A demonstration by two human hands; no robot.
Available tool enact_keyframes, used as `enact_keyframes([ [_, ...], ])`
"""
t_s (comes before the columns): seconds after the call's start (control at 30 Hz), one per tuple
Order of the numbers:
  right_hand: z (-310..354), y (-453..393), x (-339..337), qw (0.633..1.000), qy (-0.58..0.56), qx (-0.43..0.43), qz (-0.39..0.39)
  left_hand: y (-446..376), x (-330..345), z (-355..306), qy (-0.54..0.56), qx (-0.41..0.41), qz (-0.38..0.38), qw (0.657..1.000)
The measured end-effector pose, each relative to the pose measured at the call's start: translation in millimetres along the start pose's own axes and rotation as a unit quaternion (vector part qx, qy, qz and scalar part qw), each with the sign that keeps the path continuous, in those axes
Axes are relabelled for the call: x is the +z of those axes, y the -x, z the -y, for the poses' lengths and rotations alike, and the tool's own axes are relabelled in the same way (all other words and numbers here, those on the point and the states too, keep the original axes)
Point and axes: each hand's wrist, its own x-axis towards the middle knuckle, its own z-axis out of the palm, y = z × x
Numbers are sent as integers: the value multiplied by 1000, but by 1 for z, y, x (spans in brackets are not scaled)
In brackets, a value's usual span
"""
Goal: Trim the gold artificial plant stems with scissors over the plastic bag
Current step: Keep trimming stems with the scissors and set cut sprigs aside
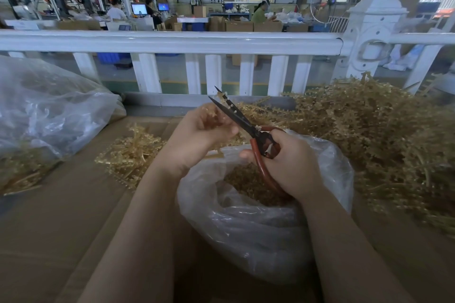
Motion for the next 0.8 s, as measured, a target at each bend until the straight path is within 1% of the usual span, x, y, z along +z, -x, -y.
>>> enact_keyframes([
  [0.1,-1,-1,1,1000,-8,7,0,-2,-4,0,92,21,-28,995],
  [0.17,-1,-2,1,1000,-13,11,0,-1,-4,0,131,40,-24,990],
  [0.27,0,-1,0,1000,-16,12,2,0,-2,1,125,51,-22,991],
  [0.53,0,-3,-1,1000,-3,10,13,-2,-1,5,100,48,-35,993],
  [0.8,2,-2,0,999,-19,27,7,-1,1,2,121,47,-38,991],
])
